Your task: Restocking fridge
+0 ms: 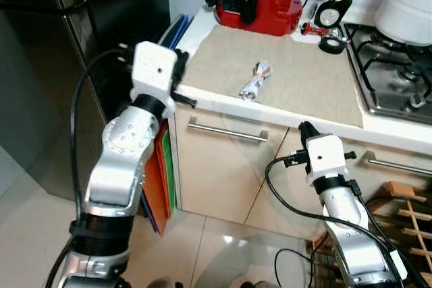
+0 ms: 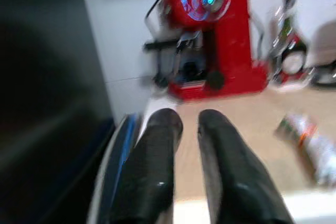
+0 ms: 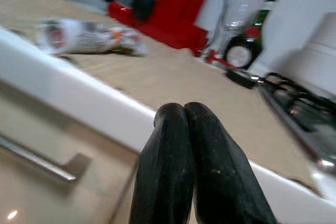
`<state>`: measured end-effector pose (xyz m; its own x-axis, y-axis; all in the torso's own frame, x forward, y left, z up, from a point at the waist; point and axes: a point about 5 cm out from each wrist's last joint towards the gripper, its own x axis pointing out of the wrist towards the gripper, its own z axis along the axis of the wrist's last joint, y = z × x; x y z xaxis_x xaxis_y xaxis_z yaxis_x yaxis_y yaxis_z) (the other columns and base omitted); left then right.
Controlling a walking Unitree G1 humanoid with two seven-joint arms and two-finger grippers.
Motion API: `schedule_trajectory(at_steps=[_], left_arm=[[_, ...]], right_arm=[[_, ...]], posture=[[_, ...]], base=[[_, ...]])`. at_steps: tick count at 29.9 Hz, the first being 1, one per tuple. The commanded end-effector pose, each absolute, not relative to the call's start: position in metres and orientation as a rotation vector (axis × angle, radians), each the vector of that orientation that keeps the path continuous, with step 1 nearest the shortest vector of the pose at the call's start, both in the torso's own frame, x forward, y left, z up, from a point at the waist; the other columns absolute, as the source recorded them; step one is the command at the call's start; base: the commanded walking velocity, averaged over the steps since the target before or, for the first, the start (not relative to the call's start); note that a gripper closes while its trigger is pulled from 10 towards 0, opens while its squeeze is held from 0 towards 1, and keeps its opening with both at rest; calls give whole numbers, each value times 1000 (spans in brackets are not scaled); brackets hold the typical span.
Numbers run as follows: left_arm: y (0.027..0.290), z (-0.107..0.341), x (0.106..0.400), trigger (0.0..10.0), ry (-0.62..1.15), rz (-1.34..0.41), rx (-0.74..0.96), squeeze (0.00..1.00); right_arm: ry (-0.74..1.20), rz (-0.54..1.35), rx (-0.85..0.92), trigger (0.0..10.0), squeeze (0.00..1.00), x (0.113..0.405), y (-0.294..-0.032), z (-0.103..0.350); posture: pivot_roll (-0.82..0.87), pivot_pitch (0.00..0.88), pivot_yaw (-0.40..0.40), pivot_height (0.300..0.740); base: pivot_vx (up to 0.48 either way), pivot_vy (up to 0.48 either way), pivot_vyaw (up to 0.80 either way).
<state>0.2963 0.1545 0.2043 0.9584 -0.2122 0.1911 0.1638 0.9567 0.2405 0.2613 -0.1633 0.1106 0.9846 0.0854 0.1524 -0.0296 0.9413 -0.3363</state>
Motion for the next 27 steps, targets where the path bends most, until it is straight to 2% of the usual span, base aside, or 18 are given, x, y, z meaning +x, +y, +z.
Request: schedule_trajectory(at_steps=[1, 2, 7, 9, 13, 16, 20, 24, 25, 26, 27], left_arm=[[163, 192, 282, 10000, -178, -181, 240, 1000], [163, 192, 282, 10000, -178, -181, 240, 1000], [170, 136, 232, 10000, 34, -271, 230, 1000], [169, 121, 224, 10000, 80, -291, 223, 1000], [162, 104, 227, 10000, 113, -304, 206, 1000], [164, 115, 246, 10000, 72, -297, 208, 1000], [167, 122, 252, 10000, 46, -272, 191, 1000], [165, 122, 253, 10000, 22, -238, 161, 1000], [166, 121, 253, 10000, 25, -214, 162, 635], [166, 121, 252, 10000, 28, -198, 161, 635], [165, 122, 252, 10000, 20, -190, 159, 0]], right_arm=[[-192, 12, -311, 10000, 0, 258, -171, 118], [-192, 12, -311, 10000, 0, 258, -171, 118], [-100, -88, -252, 10000, 0, 234, -187, 102], [-58, -98, -244, 10000, 0, 226, -190, 93], [-4, -130, -235, 10000, 0, 217, -192, 79], [-33, -148, -218, 10000, 0, 223, -186, 83], [-38, -130, -227, 10000, 0, 227, -181, 85], [-61, -78, -241, 10000, 0, 235, -176, 90], [-66, -71, -248, 10000, 0, 237, -176, 90], [-69, -68, -253, 10000, 0, 238, -176, 91], [-70, -65, -254, 10000, 0, 239, -176, 92]], posture=[[30, 0, -35, 740], [30, 0, -35, 740], [49, 0, -23, 740], [46, 0, -17, 740], [20, 0, 13, 740], [-3, 0, 47, 740], [-2, 0, 42, 740], [17, 0, 12, 740], [23, 0, 6, 740], [25, 0, 3, 740], [29, 0, -2, 740]], base=[[0, 0, 0], [0, 0, 0], [0, 0, 0], [0, 0, 0], [0, 0, 0], [0, 0, 0], [0, 0, 0], [0, 0, -545], [0, 0, 0], [0, 0, 0], [0, 0, 0]])
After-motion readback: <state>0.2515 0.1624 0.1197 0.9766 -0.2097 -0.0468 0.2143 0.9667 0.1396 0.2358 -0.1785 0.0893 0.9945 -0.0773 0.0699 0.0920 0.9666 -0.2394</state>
